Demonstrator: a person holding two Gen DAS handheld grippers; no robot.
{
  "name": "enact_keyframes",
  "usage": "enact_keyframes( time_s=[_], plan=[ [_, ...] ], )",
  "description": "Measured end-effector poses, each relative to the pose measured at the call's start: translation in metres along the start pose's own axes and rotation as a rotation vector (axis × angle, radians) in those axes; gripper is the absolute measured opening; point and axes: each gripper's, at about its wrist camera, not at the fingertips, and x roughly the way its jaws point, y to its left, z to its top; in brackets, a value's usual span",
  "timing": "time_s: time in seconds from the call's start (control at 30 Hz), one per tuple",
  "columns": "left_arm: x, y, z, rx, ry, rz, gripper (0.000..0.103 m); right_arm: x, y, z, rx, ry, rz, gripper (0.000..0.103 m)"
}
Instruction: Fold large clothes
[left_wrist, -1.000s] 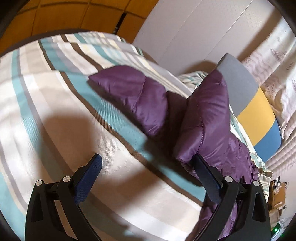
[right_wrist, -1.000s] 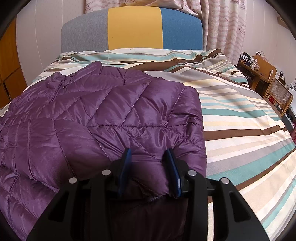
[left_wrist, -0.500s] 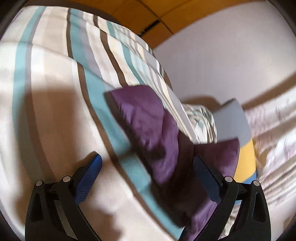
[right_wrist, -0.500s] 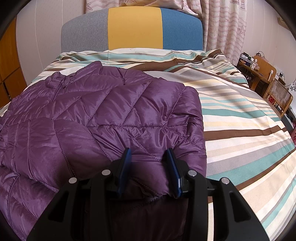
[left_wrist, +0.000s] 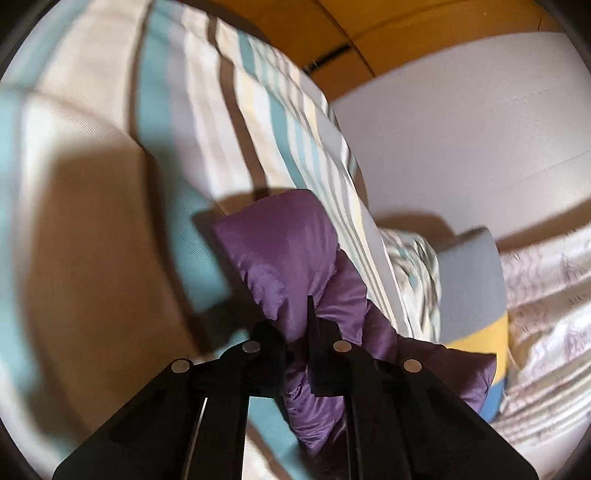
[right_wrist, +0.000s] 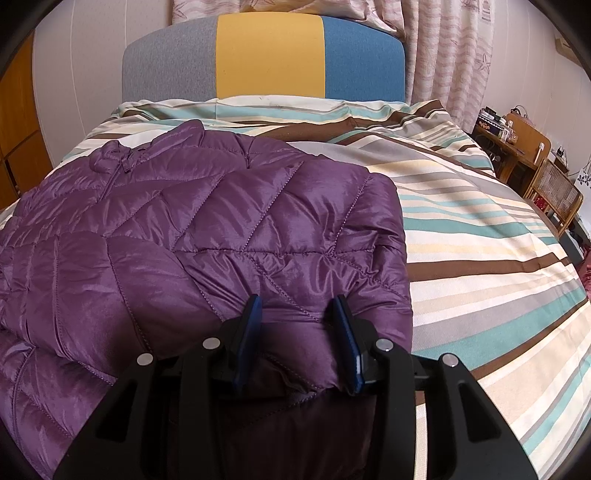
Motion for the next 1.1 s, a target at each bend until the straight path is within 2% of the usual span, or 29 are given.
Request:
enact_keyframes(
  time_s=[0.2, 0.3, 0.37, 0.47, 0.57, 0.77, 0.9, 1.1],
  plan=[
    [-0.049, 0.027, 0.028, -0.07, -0.138, 0.042, 0.006, 0.0, 0.0, 0.0, -0.001, 0.0, -0.001, 0.04],
    [-0.076, 0.041, 0.036, -0.154, -0.195, 0.034, 0.005, 0.0, 0.0, 0.0, 0.0, 0.0, 0.0, 0.04],
    [-0.092, 0.04, 0.036, -0.156, -0.229, 0.025, 0.005, 0.0, 0.0, 0.0, 0.0, 0.0, 0.001, 0.04],
    [-0.117, 0.022, 0.027, -0.064, -0.28, 0.014, 0.006, 0.0, 0.0, 0.0, 0.0, 0.001, 0.001, 0.04],
    [-0.131, -0.005, 0.013, 0.053, -0.286, -0.026, 0.006, 0.0, 0.0, 0.0, 0.003, 0.0, 0.004, 0.04],
    [-0.134, -0.059, -0.029, 0.236, -0.252, -0.102, 0.006, -0.001, 0.001, 0.001, 0.007, 0.0, 0.01, 0.041],
    [-0.132, -0.096, -0.071, 0.403, -0.234, -0.128, 0.005, -0.001, 0.001, 0.001, 0.006, 0.0, 0.01, 0.041],
    [-0.128, -0.134, -0.13, 0.564, -0.171, -0.207, 0.005, -0.001, 0.001, 0.001, 0.007, 0.0, 0.01, 0.041]
  ],
)
